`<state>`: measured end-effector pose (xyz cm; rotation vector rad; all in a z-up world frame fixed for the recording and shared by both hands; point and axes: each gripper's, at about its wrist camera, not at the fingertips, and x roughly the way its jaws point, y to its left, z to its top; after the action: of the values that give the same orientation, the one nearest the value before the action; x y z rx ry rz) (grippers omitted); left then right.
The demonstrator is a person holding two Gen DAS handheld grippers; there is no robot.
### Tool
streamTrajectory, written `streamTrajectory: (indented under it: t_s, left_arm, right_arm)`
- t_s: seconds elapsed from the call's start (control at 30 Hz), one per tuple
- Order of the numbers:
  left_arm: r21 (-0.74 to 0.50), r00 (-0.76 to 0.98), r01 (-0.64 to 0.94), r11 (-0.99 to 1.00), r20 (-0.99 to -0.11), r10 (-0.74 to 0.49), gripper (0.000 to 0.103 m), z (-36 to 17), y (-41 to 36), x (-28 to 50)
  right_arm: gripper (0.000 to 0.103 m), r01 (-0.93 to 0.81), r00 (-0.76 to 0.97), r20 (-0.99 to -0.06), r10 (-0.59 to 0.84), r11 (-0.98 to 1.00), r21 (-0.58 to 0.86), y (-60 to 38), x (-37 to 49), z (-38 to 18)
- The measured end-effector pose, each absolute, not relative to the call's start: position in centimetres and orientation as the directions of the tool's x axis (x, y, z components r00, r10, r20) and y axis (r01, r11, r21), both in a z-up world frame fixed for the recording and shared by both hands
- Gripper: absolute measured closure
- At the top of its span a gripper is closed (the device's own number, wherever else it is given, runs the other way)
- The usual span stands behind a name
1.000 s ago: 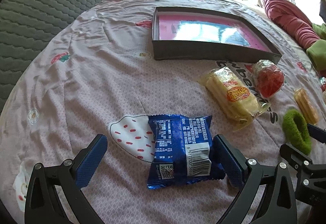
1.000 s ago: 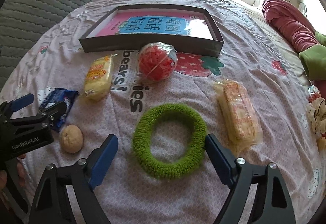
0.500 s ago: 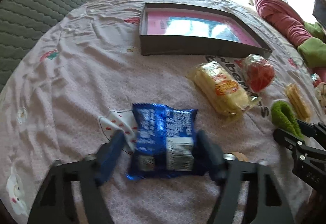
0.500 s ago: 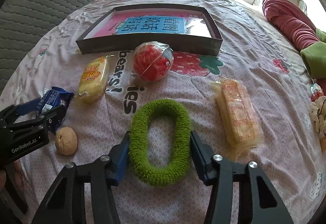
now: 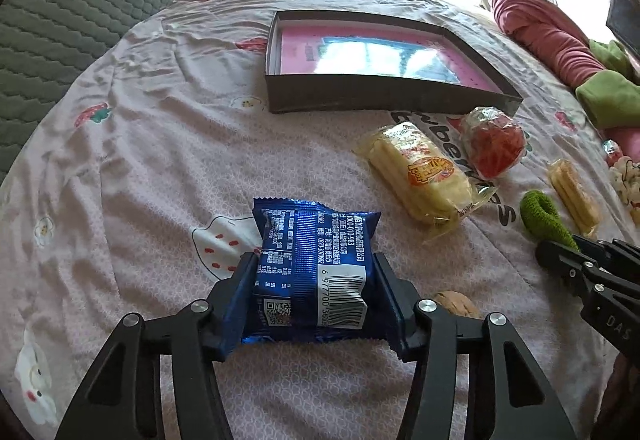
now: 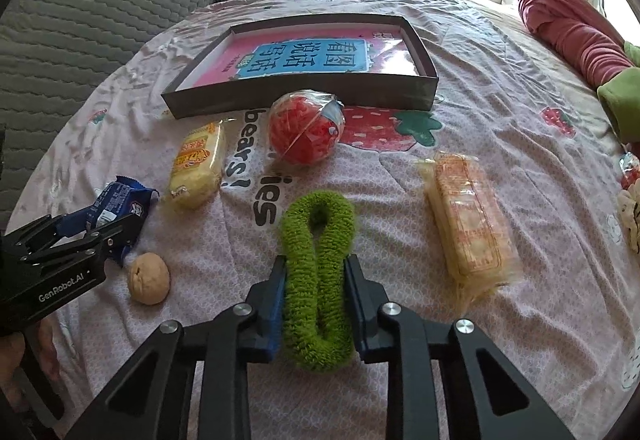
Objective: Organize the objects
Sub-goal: 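Grasp the blue snack packet with left tool while right tool grasps green ring, then lift and carry the blue packet and green ring over the tray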
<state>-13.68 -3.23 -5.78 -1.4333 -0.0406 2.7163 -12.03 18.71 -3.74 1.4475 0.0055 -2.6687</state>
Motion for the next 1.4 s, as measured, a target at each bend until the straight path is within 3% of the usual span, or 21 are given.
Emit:
streamTrajectory:
  t_s: [0.3, 1.4]
  left_arm:
    - [-0.081, -0.583, -0.054, -0.995, -0.807, 0.097, 0.047, -4.6, -3.4, -13.2]
    - [-0.008, -0.662, -0.052, -0.999, -0.748, 0.040, 0.047, 4.2, 0.0, -11.5]
  right_arm:
    - [0.076, 0.113, -0.554, -0.819, -0.152, -0.988, 0.107, 18.4, -11.0, -2.7]
    - [0.077, 0.158, -0.630, -0.760, -0.164, -0.984, 0.081, 18.6, -9.7, 4.9]
